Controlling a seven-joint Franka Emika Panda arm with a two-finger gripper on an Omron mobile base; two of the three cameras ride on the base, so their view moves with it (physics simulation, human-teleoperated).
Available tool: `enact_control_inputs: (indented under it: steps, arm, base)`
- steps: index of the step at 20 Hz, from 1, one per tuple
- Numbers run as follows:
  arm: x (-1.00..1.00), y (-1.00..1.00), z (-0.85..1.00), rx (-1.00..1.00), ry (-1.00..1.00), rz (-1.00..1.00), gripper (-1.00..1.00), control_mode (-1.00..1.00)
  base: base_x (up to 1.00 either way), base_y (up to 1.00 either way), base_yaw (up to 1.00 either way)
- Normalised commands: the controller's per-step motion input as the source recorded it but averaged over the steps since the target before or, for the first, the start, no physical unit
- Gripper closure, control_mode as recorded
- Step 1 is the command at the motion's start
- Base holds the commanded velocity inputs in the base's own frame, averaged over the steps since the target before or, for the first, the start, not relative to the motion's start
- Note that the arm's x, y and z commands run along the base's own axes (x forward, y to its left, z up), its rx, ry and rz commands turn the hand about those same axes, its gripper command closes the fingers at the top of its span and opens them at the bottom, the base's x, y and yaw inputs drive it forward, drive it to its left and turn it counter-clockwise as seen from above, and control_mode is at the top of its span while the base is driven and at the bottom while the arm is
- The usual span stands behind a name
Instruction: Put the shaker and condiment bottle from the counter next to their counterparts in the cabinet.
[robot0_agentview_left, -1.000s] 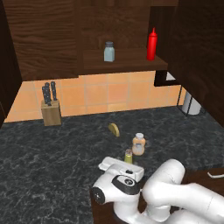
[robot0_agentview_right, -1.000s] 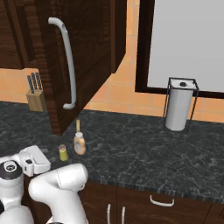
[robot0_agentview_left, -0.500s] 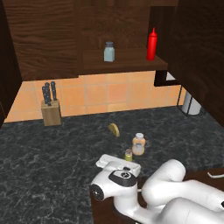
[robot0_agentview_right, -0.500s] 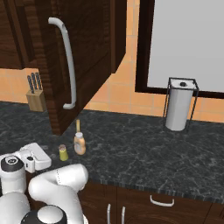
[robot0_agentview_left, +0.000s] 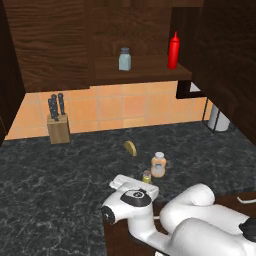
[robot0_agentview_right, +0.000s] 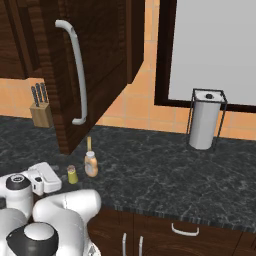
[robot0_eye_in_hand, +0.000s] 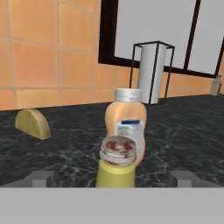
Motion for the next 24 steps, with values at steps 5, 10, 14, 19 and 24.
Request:
enact_control_inputs:
  steps: [5,10,14,19,24]
  arm:
    - [0.20,-0.23,-0.19,0.00,0.00,-0.01,-1.00,-1.00]
    - [0.24,-0.29,-0.23,0.00,0.00,0.00,-1.00,-1.00]
    - [0.18,-0.34,-0.24,0.00,0.00,0.00,-1.00,-1.00]
    - [0.11,-0.40,-0.21,0.01,0.00,-0.01,-1.00,-1.00]
    - [0.19,-0.34,-0.15,0.00,0.00,-0.03,1.00,-1.00]
  base:
    - [0.00,0.00,0.00]
    - [0.00,0.00,0.00]
    - [0.00,0.00,0.00]
    - [0.00,0.00,0.00]
    - [0.00,0.00,0.00]
